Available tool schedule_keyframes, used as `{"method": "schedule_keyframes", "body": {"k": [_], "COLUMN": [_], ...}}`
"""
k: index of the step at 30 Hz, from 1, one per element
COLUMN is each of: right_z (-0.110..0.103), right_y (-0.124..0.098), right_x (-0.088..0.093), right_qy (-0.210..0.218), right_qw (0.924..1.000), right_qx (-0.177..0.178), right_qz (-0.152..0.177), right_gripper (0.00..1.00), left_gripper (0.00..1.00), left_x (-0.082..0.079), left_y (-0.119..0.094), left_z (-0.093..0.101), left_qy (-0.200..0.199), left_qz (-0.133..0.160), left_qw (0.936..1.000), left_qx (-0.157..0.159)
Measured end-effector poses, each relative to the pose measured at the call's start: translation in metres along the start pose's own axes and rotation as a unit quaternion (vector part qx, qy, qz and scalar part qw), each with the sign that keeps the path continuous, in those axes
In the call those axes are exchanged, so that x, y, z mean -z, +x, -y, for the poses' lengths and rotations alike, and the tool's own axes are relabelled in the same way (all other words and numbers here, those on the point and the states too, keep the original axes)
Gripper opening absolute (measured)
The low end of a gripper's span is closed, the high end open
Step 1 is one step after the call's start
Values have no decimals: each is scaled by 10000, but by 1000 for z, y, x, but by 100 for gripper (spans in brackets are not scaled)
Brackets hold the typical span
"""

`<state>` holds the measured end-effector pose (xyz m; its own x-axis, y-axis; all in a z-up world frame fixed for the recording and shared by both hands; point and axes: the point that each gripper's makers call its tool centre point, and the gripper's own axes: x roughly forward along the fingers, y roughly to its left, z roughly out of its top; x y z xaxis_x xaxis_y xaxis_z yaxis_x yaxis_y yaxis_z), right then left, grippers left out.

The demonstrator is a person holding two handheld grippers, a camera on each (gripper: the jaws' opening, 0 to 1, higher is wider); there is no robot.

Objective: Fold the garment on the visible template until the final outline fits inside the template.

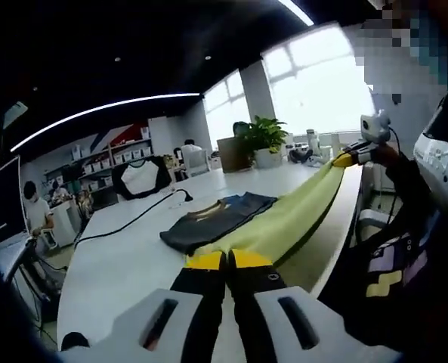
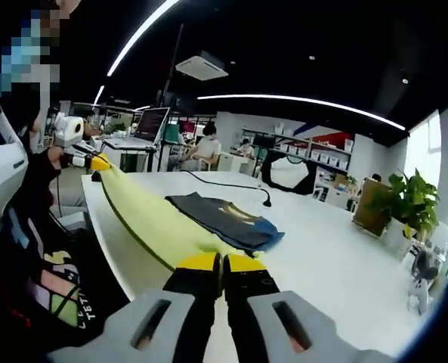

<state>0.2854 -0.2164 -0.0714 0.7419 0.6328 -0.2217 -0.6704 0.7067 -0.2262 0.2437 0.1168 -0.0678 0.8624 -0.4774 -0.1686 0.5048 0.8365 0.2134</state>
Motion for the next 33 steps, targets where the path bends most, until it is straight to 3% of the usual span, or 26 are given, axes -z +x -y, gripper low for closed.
{"method": "schedule_keyframes", "body": {"k": [6, 14, 27, 33], "right_z": [11, 32, 75, 94], "right_y": [6, 24, 68, 92], "right_x": [-14, -34, -66, -73], "right_qy": [101, 63, -1, 45], "right_qw": [9998, 9997, 9991, 9982], "right_qx": [97, 228, 385, 576], "right_qz": [114, 91, 177, 172], "right_gripper": [0, 0, 0, 0], "left_gripper": [1, 1, 1, 1], "left_x": [-23, -50, -77, -83], "left_y": [2, 21, 58, 84], "left_z": [-8, -27, -69, -90], "left_qy": [193, 576, 813, 971], "left_qz": [163, 300, 413, 332], "left_qw": [9997, 9976, 9951, 9936], "left_qx": [-54, -222, -382, -464]}}
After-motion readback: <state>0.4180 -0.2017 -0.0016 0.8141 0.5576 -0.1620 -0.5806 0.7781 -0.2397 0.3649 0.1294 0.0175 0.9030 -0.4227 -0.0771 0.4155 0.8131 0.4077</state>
